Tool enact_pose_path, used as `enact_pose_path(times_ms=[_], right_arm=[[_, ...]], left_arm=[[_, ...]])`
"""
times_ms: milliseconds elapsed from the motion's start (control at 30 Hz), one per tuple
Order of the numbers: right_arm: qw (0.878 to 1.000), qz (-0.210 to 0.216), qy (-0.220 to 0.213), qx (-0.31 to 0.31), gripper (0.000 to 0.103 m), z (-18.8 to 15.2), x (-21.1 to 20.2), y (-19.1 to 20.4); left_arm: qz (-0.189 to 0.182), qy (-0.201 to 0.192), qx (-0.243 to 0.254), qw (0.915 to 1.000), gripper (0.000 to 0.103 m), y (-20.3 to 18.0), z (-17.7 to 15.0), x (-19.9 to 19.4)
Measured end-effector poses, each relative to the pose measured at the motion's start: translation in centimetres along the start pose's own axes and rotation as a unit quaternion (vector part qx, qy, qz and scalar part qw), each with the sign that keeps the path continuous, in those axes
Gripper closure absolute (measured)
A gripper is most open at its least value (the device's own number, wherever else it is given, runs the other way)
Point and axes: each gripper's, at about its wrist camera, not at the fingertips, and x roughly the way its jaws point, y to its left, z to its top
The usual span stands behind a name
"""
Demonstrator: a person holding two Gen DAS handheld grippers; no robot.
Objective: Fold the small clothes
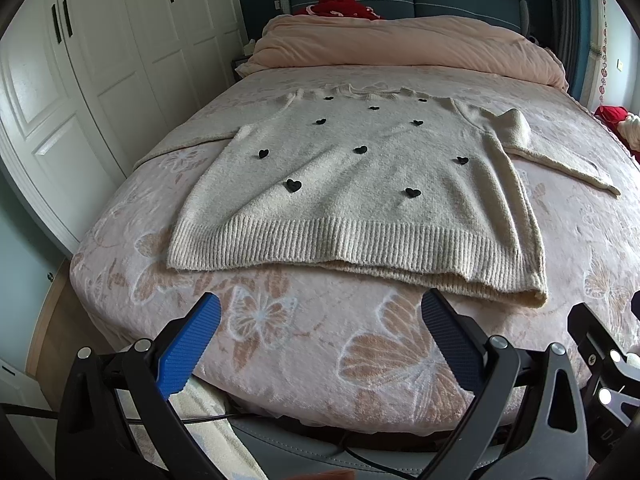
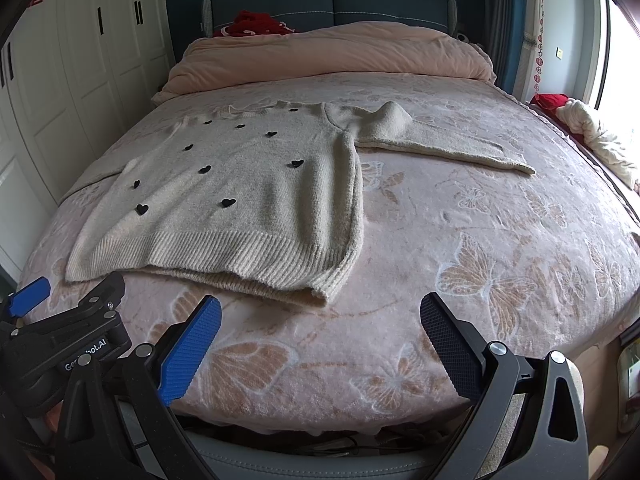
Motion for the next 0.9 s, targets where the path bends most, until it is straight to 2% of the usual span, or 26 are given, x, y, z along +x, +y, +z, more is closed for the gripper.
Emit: enact_pose_path(times_ms=[900], right_arm=[[1.000,0.004,0.002,0.001,0.005,-0.21,0.03,0.14]], left_arm=[[0.002,0.000,0.001,1.0000,0.005,-0.24,-0.03,0.06]])
